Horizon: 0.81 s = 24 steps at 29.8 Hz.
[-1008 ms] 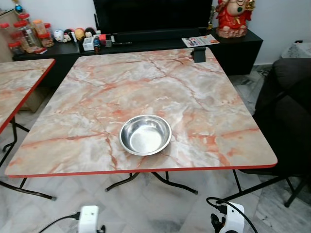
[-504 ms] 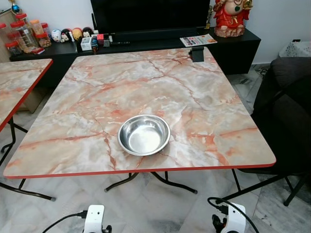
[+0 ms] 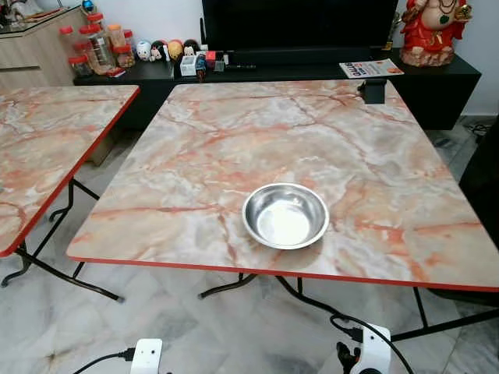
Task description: Setting the table
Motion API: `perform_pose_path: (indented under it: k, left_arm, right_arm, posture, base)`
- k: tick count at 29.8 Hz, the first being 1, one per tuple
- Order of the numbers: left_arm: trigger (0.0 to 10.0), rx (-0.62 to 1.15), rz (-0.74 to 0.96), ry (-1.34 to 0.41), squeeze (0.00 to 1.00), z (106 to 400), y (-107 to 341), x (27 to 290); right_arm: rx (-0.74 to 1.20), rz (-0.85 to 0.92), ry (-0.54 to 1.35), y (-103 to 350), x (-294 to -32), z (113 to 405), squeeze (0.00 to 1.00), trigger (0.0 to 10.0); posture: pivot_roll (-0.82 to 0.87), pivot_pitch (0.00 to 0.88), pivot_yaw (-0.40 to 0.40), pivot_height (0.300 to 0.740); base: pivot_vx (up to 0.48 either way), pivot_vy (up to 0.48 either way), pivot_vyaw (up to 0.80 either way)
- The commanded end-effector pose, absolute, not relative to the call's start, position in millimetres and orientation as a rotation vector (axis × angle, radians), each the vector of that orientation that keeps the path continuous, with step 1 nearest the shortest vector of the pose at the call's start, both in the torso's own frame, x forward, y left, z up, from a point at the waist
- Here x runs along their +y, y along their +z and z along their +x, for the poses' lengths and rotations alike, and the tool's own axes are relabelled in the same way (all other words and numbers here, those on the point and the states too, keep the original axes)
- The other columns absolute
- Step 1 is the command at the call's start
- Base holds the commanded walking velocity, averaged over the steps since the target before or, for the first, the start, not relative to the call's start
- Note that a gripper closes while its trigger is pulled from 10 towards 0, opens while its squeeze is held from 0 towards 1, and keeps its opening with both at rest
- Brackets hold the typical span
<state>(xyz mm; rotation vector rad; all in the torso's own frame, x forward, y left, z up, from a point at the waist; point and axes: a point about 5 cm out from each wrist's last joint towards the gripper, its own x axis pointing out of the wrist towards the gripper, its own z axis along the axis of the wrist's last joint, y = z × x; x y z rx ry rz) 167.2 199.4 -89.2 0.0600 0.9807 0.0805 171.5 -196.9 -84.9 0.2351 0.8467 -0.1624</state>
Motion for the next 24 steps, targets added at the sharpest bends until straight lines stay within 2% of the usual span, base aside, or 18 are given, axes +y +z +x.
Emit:
perform_pose_path:
  k: [1,24]
  left_arm:
    - [10.0,0.982,0.074,0.097,0.0,167.7,-88.2,204.6]
    - [10.0,0.979,0.091,0.116,0.0,169.6,-86.8,208.4]
  right_arm:
    - [0.852,0.243,-0.169,-86.0,-195.4,169.8,0.0,10.0]
    - [0.846,0.274,-0.191,-86.6,-194.1,168.6,0.0,10.0]
  posture:
    - [-0.2,0.0,0.088,0.74]
    - [-0.19,0.0,0.088,0.74]
  base:
    - [0.0,0.401,0.0]
    - [0.0,0.469,0.0]
